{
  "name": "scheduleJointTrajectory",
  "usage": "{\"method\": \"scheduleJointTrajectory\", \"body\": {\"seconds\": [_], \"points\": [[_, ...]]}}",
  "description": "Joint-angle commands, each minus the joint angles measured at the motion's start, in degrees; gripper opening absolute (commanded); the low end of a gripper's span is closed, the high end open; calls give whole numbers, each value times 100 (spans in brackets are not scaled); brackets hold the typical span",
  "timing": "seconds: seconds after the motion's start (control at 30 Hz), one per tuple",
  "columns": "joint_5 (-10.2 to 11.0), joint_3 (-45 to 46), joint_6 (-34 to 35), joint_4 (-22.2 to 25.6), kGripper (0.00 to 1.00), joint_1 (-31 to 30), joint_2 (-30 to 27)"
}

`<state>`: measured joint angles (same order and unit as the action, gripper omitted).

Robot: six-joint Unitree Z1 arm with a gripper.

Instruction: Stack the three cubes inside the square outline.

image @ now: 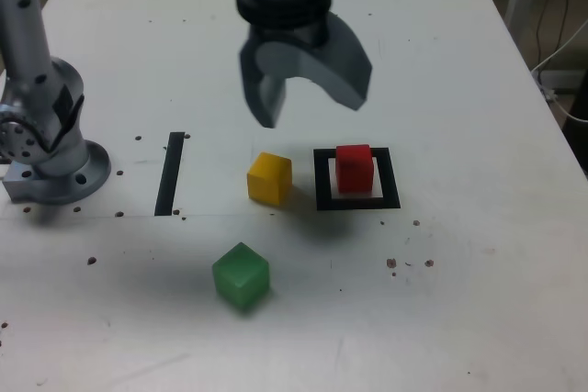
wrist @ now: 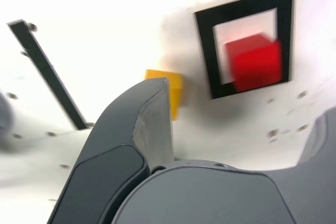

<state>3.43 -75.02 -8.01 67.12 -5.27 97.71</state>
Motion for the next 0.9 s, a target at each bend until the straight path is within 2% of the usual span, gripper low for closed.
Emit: {"method": "scheduleJointTrajectory", "body": {"seconds": [0.0, 0.13, 0.33, 0.7, 0.87], "points": [[7, 178, -268, 55, 100, -23, -152], [54, 716, -542, -53, 100, -79, -191], [63, 1555, -569, -614, 100, -274, -137], [54, 1746, -203, -953, 98, -706, -124], [195, 1733, -201, -1074, 95, -748, -89]]}}
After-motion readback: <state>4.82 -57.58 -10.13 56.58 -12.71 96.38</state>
